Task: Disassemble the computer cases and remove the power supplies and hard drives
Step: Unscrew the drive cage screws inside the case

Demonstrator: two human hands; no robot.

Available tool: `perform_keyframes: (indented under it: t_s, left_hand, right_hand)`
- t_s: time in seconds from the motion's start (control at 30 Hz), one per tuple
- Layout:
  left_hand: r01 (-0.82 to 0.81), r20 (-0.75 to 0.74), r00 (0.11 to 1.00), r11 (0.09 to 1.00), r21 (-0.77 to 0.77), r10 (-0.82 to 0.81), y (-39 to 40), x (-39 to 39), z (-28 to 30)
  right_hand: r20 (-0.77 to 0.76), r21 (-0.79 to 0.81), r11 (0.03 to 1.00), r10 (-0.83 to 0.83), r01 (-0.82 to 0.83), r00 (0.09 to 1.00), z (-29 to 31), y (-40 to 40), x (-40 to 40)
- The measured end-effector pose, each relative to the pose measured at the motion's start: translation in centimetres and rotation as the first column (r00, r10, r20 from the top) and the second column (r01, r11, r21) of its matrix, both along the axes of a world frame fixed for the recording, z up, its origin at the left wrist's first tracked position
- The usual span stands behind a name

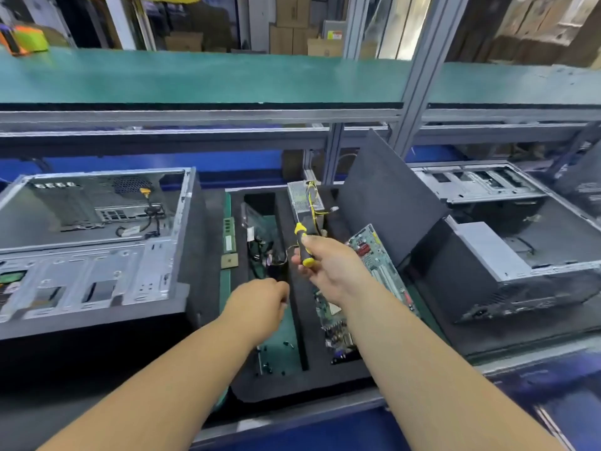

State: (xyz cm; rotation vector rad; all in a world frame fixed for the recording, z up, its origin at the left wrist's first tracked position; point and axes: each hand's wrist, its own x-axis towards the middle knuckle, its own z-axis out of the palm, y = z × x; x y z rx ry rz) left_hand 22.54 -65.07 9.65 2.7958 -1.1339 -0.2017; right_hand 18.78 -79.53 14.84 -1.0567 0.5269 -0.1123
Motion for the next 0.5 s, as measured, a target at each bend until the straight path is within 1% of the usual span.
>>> perform_keyframes:
  t_s: [0.13,0.23,0.33,0.43,0.5]
  left_hand:
    - [-0.086,-0.048,0.995,0.996,0.002,0.086,-0.8,0.3,-0.8]
    - [-0.111,-0.077,0.991,0.992,-0.058,0.106,-0.7,0.5,-0.6]
    - [-0.067,-0.055,0.997,0.974,-0.215,0.056,0.3,0.1,0.4]
    - [-0.018,-0.016,1.0,0.926,-0.378,0.013,2.1,-0.4,2.7]
    - [0.0,0.032,0.999,0.896,-0.445,0.015,3.7,-0.3,4.6]
  right_hand:
    - [-0.005,-0.08,0.995,0.057,-0.057,0.998,0.2,-1.4,-0.3]
    - [-0.011,-0.145,0.985,0.094,-0.094,0.996,0.5,-1.6,-0.2]
    - [0.0,-0.167,0.98,0.113,-0.112,0.994,1.0,-0.7,0.5]
    - [0.025,-0.168,0.977,0.135,-0.129,0.991,1.8,1.4,1.7]
    - [0.048,-0.167,0.975,0.156,-0.146,0.987,2.5,3.2,2.7]
